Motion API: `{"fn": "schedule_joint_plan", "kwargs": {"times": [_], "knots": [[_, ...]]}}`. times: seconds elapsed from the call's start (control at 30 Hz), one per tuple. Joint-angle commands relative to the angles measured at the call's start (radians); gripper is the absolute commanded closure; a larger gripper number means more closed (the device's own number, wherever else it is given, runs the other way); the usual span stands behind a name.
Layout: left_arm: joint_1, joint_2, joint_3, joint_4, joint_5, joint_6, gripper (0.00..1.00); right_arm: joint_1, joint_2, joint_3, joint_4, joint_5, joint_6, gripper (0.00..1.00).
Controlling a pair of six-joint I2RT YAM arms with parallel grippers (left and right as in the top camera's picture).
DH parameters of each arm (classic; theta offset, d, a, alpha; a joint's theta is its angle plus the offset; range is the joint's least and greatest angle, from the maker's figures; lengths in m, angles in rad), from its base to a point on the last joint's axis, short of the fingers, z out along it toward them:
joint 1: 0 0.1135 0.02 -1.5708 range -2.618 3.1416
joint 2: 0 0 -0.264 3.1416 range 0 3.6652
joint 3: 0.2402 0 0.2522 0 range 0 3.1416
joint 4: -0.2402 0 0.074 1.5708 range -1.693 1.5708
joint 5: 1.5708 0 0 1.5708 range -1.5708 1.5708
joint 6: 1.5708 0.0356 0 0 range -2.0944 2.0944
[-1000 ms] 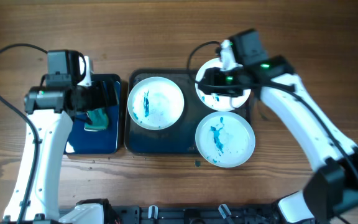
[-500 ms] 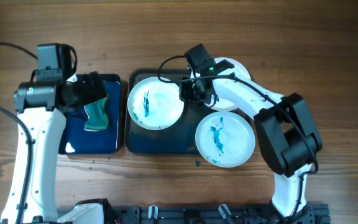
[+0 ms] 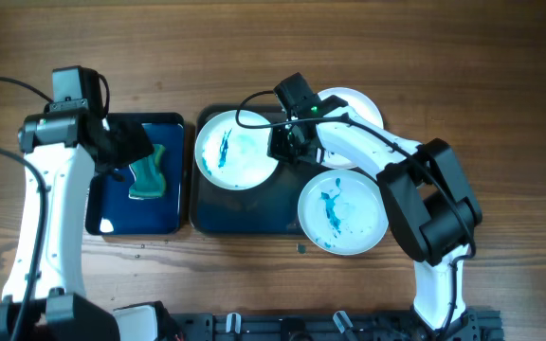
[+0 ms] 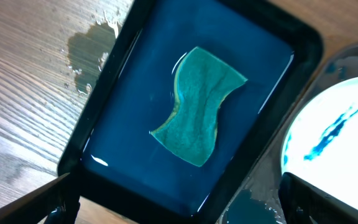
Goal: Clean dirty plates on tray and stack at the side
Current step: 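Lower the left gripper onto the green sponge and grasp it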
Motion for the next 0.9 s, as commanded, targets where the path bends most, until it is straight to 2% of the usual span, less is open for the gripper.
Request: {"fn": "schedule_joint_plan", "kwargs": {"times": [0.0, 0.1, 0.33, 0.43, 0.6, 0.7, 0.83, 0.87], "knots": [[0.006, 0.078, 0.003, -0.01, 0.019, -0.014, 0.12, -0.002, 0.027, 0.011, 0.003, 0.012, 0.01, 0.96], [0.006, 0.138, 0.003, 0.016, 0.095, 0.035, 0.25, -0.002, 0.027, 0.011, 0.006, -0.013, -0.024, 0.96], [0.006, 0.319, 0.003, 0.06, 0.152, 0.198, 0.32, -0.002, 0.027, 0.011, 0.009, -0.013, -0.028, 0.96], [0.006, 0.362, 0.003, 0.082, 0.151, 0.219, 0.41, -0.003, 0.027, 0.011, 0.01, -0.013, -0.035, 0.96], [0.006, 0.392, 0.003, 0.134, 0.099, 0.23, 0.41, -0.003, 0.027, 0.011, 0.01, -0.013, -0.035, 0.96], [0.006, 0.409, 0.003, 0.15, 0.088, 0.238, 0.58, -0.003, 0.027, 0.011, 0.013, -0.018, -0.034, 0.96], [0.006, 0.444, -0.025, 0.203, 0.09, 0.248, 0.57, -0.003, 0.027, 0.011, 0.025, -0.024, -0.032, 0.96], [0.004, 0.448, -0.038, 0.22, 0.095, 0.248, 0.6, -0.003, 0.027, 0.011, 0.025, -0.024, -0.031, 0.96]]}}
